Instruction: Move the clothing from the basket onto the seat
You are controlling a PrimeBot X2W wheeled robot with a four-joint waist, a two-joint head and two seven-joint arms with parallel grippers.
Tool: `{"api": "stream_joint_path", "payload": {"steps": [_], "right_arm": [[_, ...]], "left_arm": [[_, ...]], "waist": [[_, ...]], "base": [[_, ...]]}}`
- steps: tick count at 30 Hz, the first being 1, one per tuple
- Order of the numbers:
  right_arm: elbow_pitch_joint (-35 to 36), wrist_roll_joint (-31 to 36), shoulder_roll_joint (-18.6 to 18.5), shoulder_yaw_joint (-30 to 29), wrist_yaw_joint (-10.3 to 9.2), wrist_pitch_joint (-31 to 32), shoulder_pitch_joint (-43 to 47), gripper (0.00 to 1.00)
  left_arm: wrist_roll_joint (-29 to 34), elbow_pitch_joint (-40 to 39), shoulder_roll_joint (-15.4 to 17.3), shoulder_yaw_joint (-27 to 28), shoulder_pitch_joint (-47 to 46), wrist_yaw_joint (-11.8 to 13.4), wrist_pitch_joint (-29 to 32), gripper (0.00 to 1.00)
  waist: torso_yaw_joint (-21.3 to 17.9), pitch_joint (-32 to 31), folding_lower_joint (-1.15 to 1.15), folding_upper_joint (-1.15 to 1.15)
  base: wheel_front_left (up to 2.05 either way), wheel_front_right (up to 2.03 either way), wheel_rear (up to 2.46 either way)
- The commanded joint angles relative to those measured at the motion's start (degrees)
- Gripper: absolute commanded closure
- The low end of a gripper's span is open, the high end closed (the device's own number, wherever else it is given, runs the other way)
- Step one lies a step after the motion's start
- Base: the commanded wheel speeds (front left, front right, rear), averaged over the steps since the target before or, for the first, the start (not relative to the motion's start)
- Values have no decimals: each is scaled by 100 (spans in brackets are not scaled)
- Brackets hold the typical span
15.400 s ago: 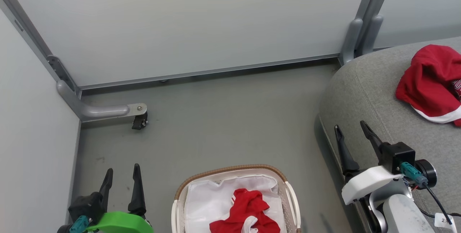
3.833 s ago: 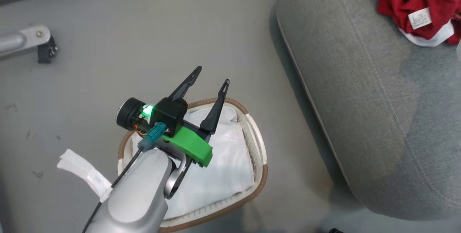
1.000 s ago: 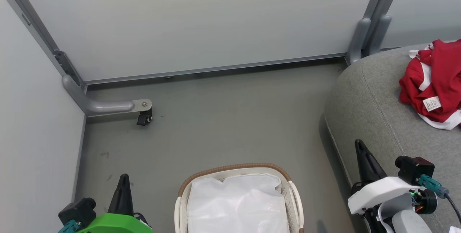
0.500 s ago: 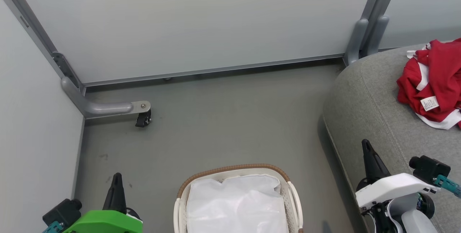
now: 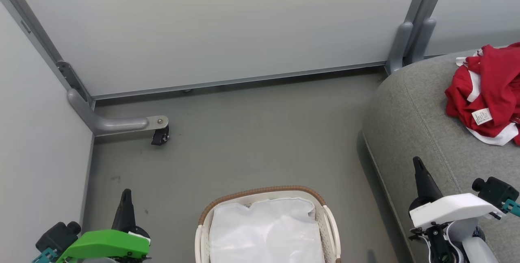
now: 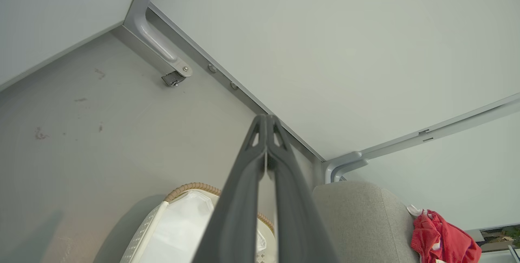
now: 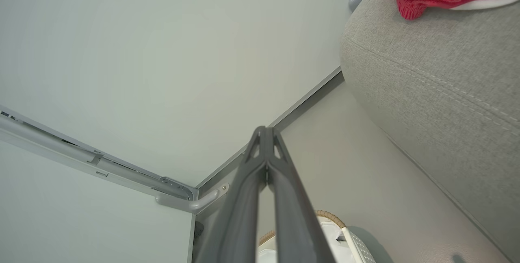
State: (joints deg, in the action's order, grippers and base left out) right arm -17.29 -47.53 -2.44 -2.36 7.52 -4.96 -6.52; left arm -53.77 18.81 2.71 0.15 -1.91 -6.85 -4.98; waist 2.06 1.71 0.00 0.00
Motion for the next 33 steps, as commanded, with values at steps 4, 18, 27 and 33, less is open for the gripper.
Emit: {"api": "stream_joint_path", "payload": {"steps": [4, 18, 27, 33], "right_arm": [[111, -413, -35, -52, -2, 100, -27, 100], [167, -1349, -41, -140, -2, 347, -12, 100], [199, -1893, -44, -189, -3, 488, -2, 100], [217, -2230, -46, -219, -3, 573, 4, 100]], "left_arm": [[-353, -114, 18, 87, -193, -27, 102, 100], [-1159, -201, 20, 217, -262, -37, 344, 100], [-1629, -254, 21, 292, -305, -44, 489, 100], [-1921, -289, 22, 337, -321, -50, 576, 100]], "waist": [[-11, -8, 0, 0], [-45, -34, 0, 0], [-67, -50, 0, 0], [-81, -61, 0, 0]], "base": [[0, 0, 0], [0, 0, 0], [0, 0, 0], [0, 0, 0]]}}
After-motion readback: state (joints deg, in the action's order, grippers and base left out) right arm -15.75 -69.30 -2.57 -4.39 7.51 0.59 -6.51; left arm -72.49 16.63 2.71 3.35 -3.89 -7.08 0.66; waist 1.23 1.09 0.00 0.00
